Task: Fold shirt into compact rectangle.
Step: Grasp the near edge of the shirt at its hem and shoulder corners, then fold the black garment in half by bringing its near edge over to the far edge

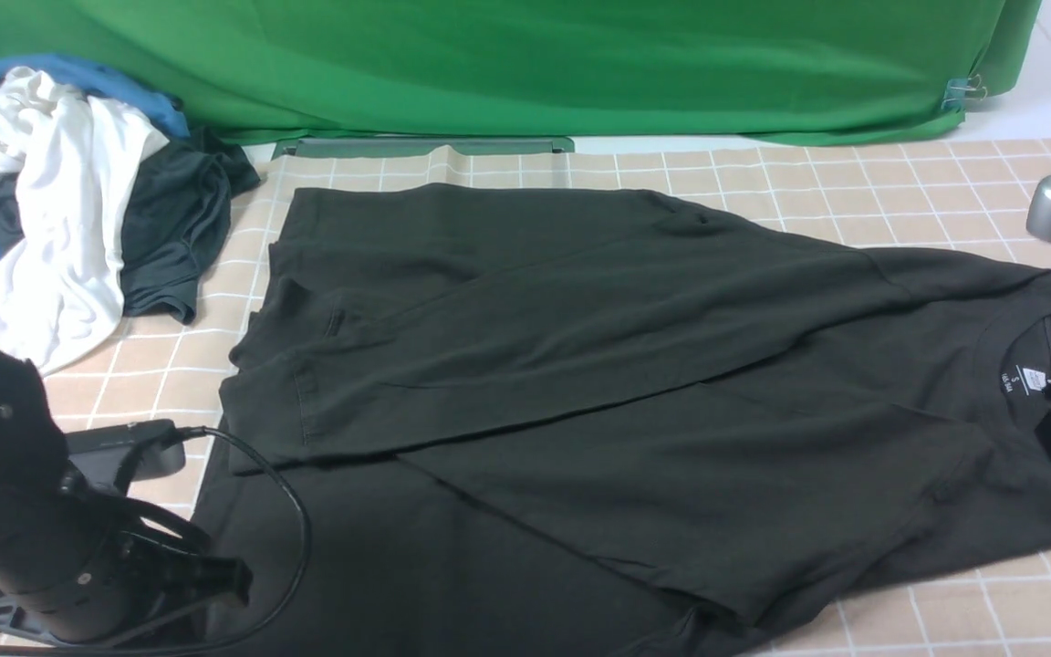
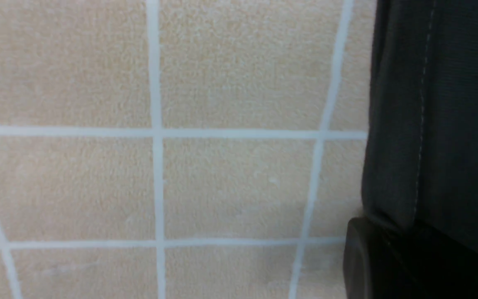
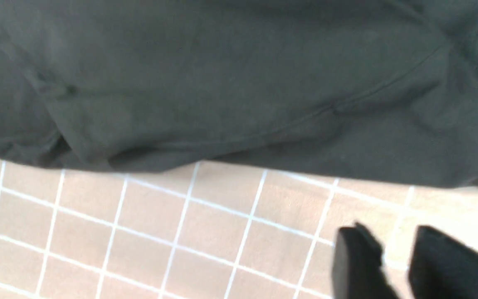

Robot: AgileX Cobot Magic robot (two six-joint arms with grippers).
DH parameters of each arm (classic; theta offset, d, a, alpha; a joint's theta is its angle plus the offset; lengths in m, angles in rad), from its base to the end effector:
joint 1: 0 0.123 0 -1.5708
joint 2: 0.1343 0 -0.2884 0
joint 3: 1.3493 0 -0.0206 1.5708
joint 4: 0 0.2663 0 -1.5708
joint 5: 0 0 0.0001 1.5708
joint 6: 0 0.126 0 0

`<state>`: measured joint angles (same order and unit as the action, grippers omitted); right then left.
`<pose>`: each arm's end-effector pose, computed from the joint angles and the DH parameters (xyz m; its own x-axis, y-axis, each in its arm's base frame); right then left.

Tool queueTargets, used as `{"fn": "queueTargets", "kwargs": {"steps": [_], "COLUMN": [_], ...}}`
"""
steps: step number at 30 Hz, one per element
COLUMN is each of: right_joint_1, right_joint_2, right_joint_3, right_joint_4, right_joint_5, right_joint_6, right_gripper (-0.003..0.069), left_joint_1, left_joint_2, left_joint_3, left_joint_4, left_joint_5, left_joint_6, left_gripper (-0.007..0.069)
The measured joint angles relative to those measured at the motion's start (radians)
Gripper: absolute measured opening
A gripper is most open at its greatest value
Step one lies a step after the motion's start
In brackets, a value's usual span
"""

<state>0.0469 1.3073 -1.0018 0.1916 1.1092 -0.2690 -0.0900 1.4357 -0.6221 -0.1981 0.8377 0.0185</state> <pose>0.2567 0.0336 0.2511 -0.9355 -0.2232 -0.2740 -0.2629 0.9577 0.1173 0.2120 -0.0376 0.1253 -0.9997 -0.0238 0.0004 -0.0236 0.9888 -0.1472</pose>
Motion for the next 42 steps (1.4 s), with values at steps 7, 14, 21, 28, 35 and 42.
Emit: {"fn": "queueTargets", "kwargs": {"steps": [7, 14, 21, 28, 35, 42], "right_joint_1": [0.178, 0.3, 0.299, 0.299, 0.298, 0.299], "right_joint_2": [0.006, 0.131, 0.249, 0.323, 0.347, 0.272], "right_joint_3": [0.149, 0.21, 0.211, 0.211, 0.2, 0.191], "right_joint_4": [0.001, 0.004, 0.0, -0.001, -0.034, -0.085], "right_joint_5": [-0.162, -0.343, -0.408, -0.447, -0.452, -0.397], "right_joint_6": [0.003, 0.137, 0.295, 0.33, 0.254, 0.237], "right_gripper": [0.0449, 0.0603, 0.0602, 0.0556, 0.0139, 0.0055], "left_joint_1": [0.0, 0.0, 0.0, 0.0, 0.0, 0.0], "left_joint_2": [-0.193, -0.302, -0.307, -0.307, -0.307, -0.307], "left_joint_3": [-0.002, -0.002, -0.002, -0.002, -0.003, -0.101], "left_joint_4": [0.03, 0.105, 0.151, 0.151, 0.12, 0.114], "left_joint_5": [0.104, 0.151, 0.182, 0.178, 0.155, 0.142], "left_joint_6": [-0.038, -0.095, -0.098, -0.098, -0.105, -0.188], "left_gripper": [0.0034, 0.0034, 0.0034, 0.0035, 0.0035, 0.0035]}}
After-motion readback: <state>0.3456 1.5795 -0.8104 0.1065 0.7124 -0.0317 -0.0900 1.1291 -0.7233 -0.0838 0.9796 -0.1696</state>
